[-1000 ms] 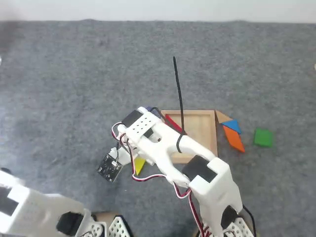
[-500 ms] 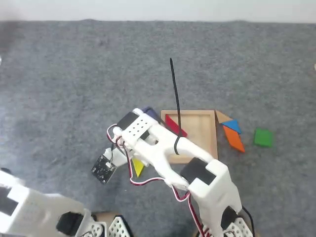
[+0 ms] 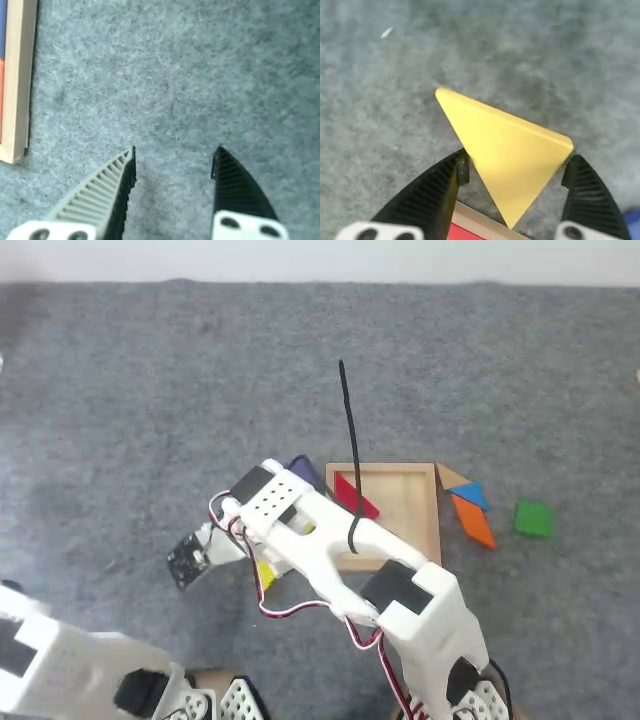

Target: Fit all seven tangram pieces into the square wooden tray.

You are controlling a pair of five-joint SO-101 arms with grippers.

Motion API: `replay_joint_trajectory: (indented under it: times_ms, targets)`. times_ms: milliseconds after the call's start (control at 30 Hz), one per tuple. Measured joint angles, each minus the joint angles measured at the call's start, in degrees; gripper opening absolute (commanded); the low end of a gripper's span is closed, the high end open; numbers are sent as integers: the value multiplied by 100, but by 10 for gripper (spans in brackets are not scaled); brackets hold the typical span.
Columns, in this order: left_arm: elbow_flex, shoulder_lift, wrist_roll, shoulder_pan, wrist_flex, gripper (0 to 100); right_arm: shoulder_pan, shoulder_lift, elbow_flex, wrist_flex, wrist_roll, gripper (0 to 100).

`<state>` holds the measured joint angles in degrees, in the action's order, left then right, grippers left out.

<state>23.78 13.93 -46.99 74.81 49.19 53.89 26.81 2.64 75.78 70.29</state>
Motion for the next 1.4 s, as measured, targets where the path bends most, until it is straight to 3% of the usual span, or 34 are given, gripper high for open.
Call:
replay_joint_trajectory:
  times_ms: [267,467,767,1000,1300,1400]
  targets:
    - [70,0,-325,-9,-18,235,0,0,88,-413,-1538,336]
    - [70,-9,-360,-9,-18,235,0,0,70,-431,-510,488]
    - [70,-9,-360,-9,-18,235,-9,299,0,-536,123,493]
    - [70,-9,-360,-9,-18,235,18,475,246,-290,290,372]
    - [70,-9,-360,-9,-18,235,18,510,299,-167,440,364]
    - [70,-9,-369,-9,-18,235,18,510,299,-167,440,319]
